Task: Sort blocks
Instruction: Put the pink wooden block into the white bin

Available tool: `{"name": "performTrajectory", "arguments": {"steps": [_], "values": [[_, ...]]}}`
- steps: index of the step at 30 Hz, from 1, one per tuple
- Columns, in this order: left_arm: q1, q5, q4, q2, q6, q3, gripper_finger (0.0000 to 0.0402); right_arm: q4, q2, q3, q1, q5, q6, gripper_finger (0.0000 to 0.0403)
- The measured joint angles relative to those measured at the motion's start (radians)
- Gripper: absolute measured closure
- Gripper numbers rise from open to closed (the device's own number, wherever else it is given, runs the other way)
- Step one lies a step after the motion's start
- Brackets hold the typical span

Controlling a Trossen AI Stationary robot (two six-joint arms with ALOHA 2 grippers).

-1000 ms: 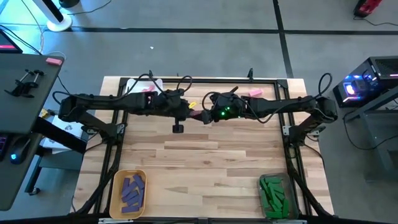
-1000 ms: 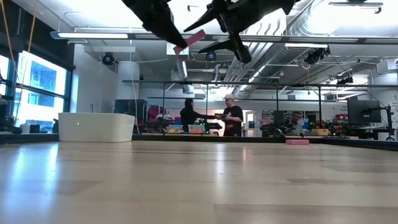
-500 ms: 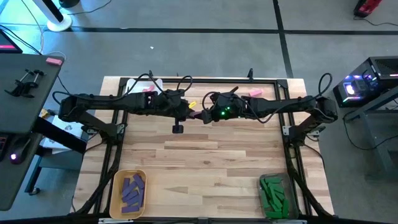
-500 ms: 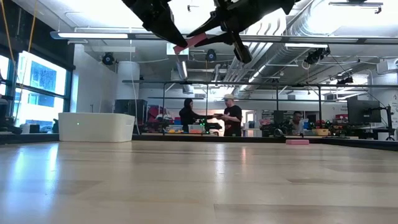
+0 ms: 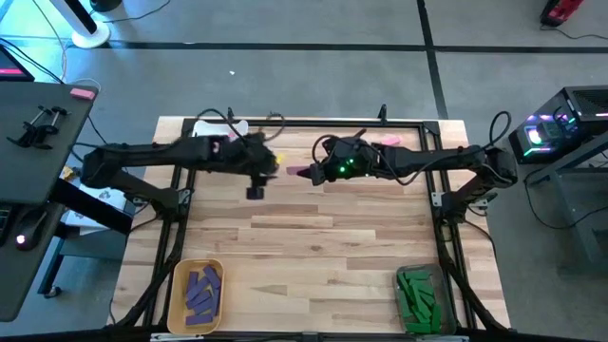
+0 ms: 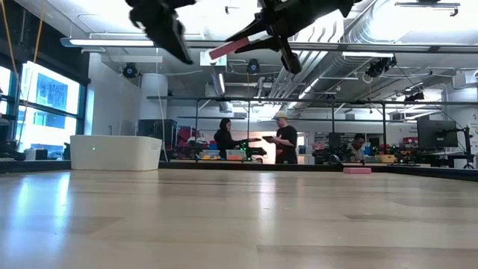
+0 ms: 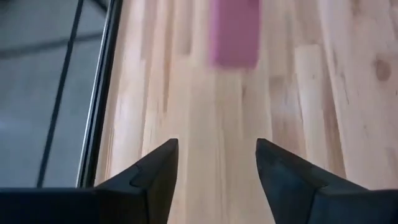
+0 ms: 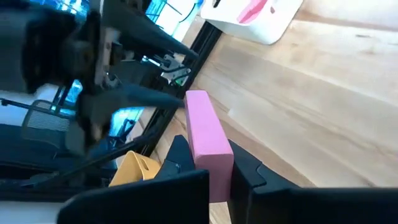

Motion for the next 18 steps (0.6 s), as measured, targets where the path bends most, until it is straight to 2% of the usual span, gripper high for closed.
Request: {"name": "performTrajectory", "arguments": {"steps": [4,10,14,18], "values": [[0.059,-0.001,-0.095,-0.099,-0.148,-0.012,0.0198,0.055,0.011,0.0,-0.021,-0.013,-0.024,0.0402],[0.107,0.026,0.025,-0.339,-0.325,-0.138,0.02,0.268,0.106,0.006,-0.069,-0.076,-0.022,0.0402],[0.106,-0.028,0.11,-0.501,-0.432,-0.22,0.02,0.297,0.239,0.114,-0.093,-0.135,-0.044,0.0402],[0.102,-0.11,0.144,-0.623,-0.56,-0.256,0.02,0.296,0.401,0.295,-0.114,-0.177,-0.115,0.0402]]}}
